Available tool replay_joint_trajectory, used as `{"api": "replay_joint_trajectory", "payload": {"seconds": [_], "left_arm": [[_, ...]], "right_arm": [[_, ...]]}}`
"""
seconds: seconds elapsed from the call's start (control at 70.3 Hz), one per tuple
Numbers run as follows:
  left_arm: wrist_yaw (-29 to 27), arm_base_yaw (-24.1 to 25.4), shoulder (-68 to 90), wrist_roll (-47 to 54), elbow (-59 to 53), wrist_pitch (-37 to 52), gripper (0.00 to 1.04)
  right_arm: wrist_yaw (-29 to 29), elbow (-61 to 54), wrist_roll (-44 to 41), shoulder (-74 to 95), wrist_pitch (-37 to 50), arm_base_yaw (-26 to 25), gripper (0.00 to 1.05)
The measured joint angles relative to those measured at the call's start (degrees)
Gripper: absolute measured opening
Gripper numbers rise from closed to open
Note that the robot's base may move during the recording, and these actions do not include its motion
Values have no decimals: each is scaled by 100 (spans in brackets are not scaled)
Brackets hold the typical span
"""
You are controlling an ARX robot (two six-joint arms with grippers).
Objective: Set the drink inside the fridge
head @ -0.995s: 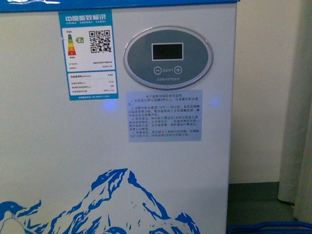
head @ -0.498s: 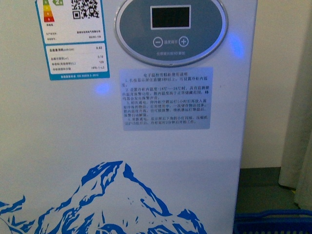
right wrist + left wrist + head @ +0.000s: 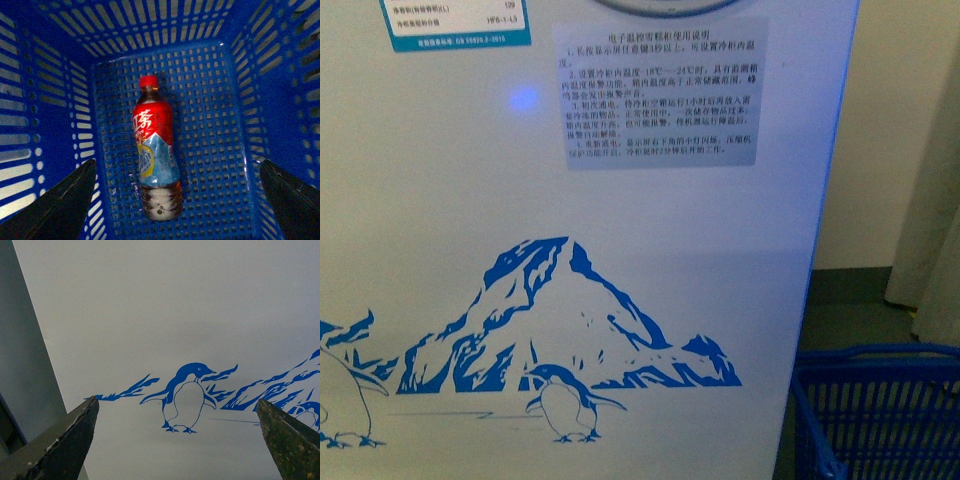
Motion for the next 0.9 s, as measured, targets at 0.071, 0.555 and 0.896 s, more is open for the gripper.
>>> {"api": "replay_joint_trajectory", "payload": {"seconds": [0.071, 0.555, 0.896], "left_arm": [[0, 0, 0, 0, 0, 0, 97], [0, 0, 0, 0, 0, 0, 97], [0, 0, 0, 0, 0, 0, 97]], "right_arm": [[-50, 350, 109, 669, 155, 94, 98], [-39, 2422, 9, 3571, 125, 505, 98], [9, 3598, -28, 4612, -343, 645, 98]]}}
